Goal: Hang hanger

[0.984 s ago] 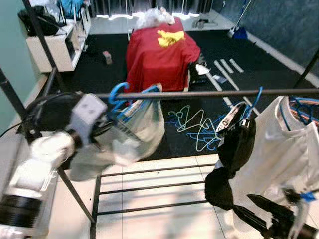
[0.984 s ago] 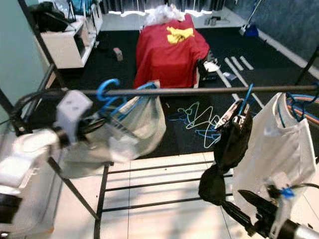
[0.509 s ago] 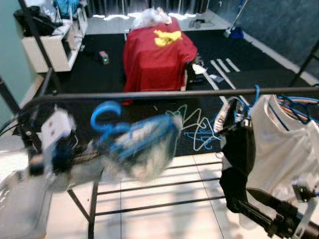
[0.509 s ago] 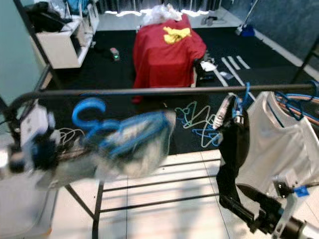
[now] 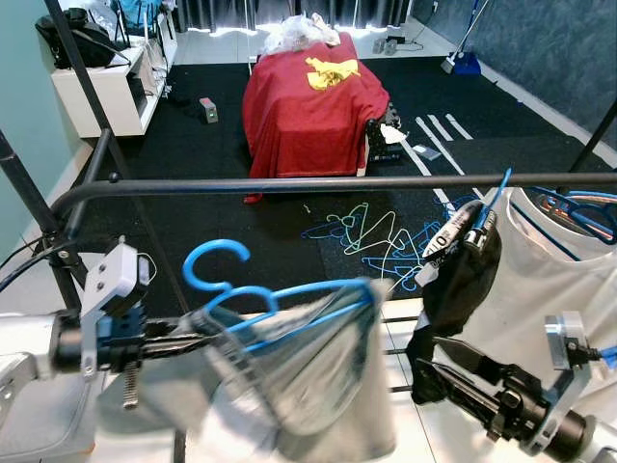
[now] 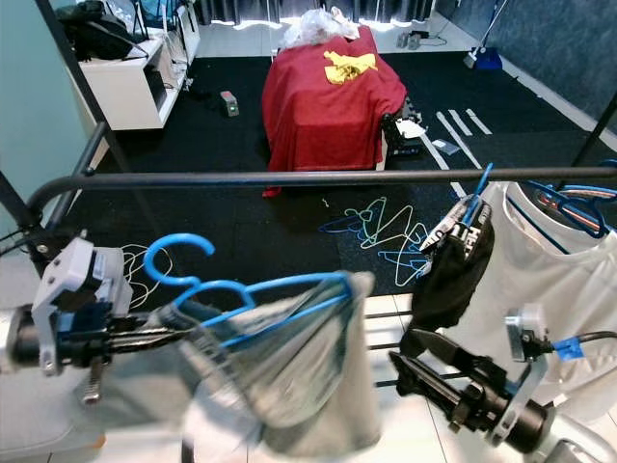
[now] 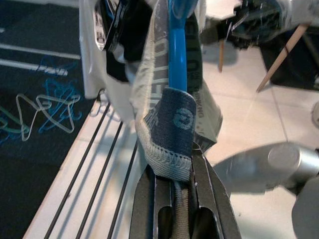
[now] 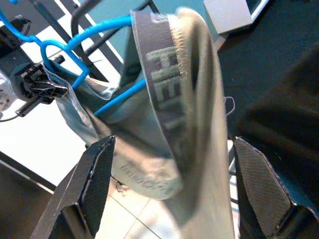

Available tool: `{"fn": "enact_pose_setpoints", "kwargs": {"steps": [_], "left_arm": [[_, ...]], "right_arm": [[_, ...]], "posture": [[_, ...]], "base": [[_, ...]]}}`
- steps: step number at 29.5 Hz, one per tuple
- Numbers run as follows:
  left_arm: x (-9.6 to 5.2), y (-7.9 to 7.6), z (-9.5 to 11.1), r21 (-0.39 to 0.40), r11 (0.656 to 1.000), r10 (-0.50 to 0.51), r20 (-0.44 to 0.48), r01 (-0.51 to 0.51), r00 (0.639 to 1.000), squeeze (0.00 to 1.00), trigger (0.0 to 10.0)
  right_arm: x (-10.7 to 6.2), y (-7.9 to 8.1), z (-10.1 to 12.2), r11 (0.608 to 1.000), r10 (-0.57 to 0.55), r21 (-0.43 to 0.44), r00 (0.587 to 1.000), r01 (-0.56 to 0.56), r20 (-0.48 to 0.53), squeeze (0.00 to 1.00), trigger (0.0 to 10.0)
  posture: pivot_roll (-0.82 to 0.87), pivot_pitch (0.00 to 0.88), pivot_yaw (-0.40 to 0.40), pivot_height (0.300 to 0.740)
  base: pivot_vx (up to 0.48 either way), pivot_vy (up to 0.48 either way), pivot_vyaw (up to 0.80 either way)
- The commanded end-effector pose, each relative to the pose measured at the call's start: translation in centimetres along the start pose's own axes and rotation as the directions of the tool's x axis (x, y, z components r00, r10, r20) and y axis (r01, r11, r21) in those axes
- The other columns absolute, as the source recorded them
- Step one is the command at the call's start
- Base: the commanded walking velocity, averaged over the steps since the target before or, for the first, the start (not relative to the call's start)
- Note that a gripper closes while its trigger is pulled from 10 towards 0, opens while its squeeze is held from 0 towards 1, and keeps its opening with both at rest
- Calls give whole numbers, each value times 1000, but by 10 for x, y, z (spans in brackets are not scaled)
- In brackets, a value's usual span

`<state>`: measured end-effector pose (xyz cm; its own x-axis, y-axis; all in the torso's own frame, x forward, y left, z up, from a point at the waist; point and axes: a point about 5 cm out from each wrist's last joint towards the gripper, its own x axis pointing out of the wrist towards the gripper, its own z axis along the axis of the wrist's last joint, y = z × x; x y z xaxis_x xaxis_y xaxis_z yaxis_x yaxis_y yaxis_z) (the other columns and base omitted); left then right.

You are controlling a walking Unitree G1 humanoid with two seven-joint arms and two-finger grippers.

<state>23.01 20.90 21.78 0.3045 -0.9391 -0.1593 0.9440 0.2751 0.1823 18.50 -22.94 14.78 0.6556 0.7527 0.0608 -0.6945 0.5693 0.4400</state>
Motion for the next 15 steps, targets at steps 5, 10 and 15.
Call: {"fn": "enact_pose_setpoints", "kwargs": {"steps": [5,10,15], "left_arm": [[13,-5,13,6,998,-60,111,60,992,0,10000],[20,-7,17,21,996,-93,136,91,986,0,10000],[21,1,22,45,998,-42,142,36,989,0,10000]], "right_arm": [[5,-2,5,999,-31,-17,999,32,41,275,10000],[19,-4,24,997,-49,-56,991,56,121,0,10000],[36,-8,30,984,-109,-132,990,121,91,0,10000]], "posture": [[-71,88,-35,740],[-71,88,-33,740],[-68,92,-32,740]], "base": [[0,0,0],[0,0,0],[0,0,0]]}}
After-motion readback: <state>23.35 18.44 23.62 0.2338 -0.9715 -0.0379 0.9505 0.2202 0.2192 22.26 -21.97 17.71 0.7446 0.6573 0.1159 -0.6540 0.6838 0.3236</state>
